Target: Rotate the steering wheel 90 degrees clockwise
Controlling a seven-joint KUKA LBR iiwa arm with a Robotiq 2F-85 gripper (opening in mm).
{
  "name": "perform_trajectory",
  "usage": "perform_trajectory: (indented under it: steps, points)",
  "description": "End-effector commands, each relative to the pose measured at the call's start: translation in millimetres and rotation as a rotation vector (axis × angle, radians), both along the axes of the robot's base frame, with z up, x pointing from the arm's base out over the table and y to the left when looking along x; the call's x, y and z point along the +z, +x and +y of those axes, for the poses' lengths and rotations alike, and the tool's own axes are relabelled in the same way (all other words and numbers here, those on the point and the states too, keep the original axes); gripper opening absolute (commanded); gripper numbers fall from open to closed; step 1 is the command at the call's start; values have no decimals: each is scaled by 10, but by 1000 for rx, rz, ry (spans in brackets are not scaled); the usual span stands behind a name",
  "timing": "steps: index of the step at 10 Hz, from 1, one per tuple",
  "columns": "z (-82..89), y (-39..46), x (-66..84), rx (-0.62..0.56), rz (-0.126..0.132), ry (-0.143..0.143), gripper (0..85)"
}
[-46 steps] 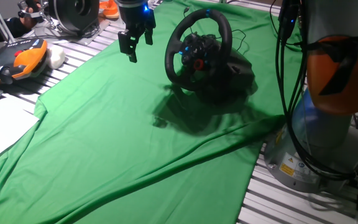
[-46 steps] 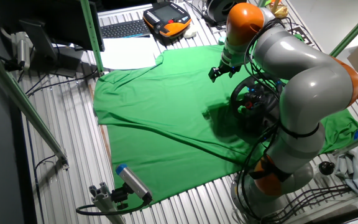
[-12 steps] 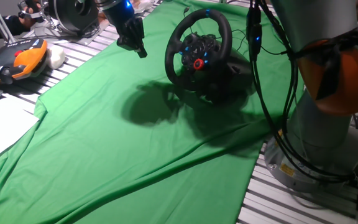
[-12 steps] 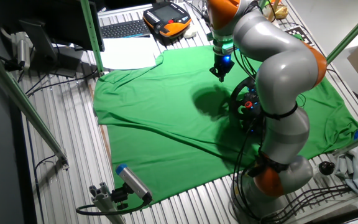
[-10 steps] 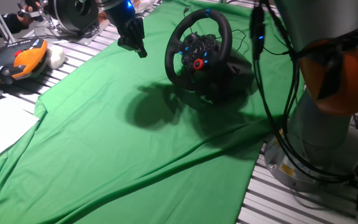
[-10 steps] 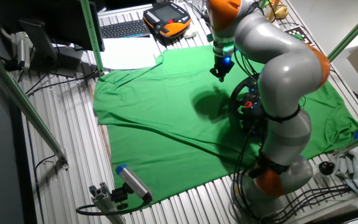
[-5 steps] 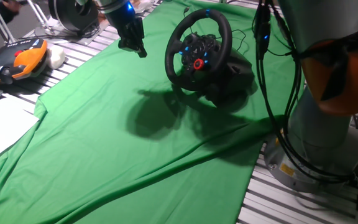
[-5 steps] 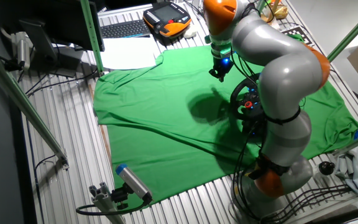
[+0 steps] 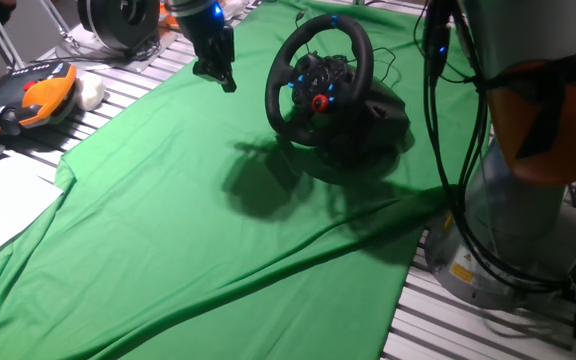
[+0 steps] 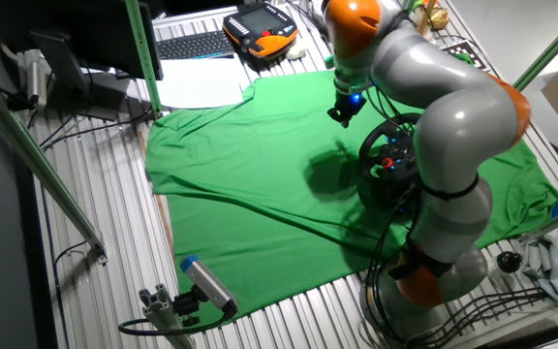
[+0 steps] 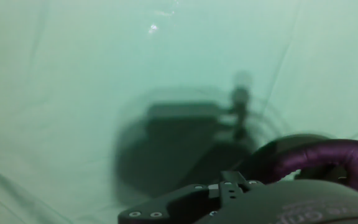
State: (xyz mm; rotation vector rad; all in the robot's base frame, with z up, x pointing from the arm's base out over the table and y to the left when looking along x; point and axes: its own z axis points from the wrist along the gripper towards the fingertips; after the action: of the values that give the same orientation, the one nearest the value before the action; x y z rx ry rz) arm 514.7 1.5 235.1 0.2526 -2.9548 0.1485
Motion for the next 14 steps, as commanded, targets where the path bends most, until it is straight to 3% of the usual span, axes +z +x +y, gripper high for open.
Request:
perform_trajectory:
  steps: [1, 3, 6, 8, 10, 11, 13, 14]
  points:
    - [-4, 1, 2, 14, -4, -18, 0]
    - [-4, 1, 2, 16, -7, 2, 0]
    - [-4, 1, 2, 17, -7, -16, 0]
    - [-4, 1, 2, 24, -1, -13, 0]
    - [-50, 6, -7, 59, 11, -62, 0]
    - [-223, 31, -30, 94, 6, -80, 0]
    - [-580, 107, 23, 117, 15, -72, 0]
    - [-717, 123, 68, 107, 29, -106, 0]
